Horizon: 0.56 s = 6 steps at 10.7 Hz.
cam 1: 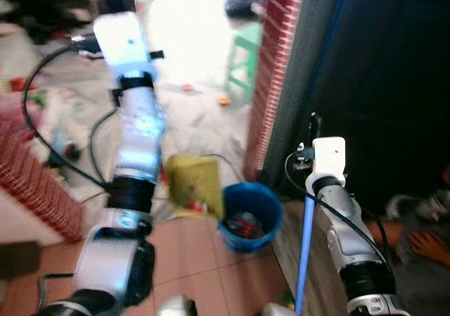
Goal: Sweep floor
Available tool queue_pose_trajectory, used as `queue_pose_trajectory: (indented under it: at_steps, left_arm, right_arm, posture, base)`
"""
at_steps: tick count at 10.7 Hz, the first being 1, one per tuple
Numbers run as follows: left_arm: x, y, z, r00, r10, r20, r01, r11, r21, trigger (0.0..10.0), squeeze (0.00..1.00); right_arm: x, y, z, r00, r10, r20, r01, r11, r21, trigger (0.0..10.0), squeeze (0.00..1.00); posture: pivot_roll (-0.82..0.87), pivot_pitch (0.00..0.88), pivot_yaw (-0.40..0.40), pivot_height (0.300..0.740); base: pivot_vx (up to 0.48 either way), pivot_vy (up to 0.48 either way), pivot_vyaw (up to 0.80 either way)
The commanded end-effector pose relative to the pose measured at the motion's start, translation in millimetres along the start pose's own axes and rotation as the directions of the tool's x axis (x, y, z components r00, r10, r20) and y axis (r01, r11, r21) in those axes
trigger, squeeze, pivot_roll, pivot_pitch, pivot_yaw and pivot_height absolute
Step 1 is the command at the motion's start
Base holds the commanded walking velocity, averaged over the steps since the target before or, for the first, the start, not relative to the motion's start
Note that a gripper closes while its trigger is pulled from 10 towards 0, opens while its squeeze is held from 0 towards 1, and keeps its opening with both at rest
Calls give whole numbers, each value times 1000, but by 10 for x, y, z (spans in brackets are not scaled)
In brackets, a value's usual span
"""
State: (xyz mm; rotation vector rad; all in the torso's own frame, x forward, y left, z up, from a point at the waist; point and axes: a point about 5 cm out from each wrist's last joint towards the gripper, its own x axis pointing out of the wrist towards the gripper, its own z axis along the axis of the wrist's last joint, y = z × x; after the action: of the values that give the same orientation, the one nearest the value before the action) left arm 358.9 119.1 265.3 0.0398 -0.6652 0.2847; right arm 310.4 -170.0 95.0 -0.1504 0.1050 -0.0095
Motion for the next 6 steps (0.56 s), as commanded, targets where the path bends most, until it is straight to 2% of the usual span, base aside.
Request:
queue_pose_trajectory:
  at_steps: [1, 2, 4, 5, 6]
  left_arm:
    - [9, -63, 164, 996, -3, 92, 4, 1000, -20, 10000, 0]
    - [-44, -186, 167, 996, -8, 86, 12, 999, -42, 10000, 0]
    - [-60, -383, 247, 992, -29, 124, 38, 997, -72, 10000, 0]
    - [-85, -427, 258, 991, -40, 131, 50, 996, -79, 10000, 0]
    - [-174, -566, 307, 980, -101, 170, 116, 990, -84, 10000, 0]
  right_arm:
    - [8, -24, 138, 998, -5, 61, 6, 1000, -19, 10000, 0]
    - [3, -22, 143, 998, -5, 64, 6, 1000, -17, 10000, 0]
    - [-9, -34, 139, 998, -11, 63, 12, 1000, -20, 10000, 0]
    - [-13, -28, 140, 998, -11, 64, 12, 1000, -18, 10000, 0]
    - [-21, -18, 143, 998, -12, 66, 13, 1000, -16, 10000, 0]
  posture:
    - [-92, 0, 24, 740]
    - [-97, 0, 26, 740]
    - [-104, 0, 34, 740]
    - [-111, 0, 41, 740]
    - [-116, 0, 50, 740]
  base:
    - [0, 0, 0]
    - [0, 0, 0]
    - [0, 0, 0]
    - [0, 0, 0]
    - [0, 0, 0]
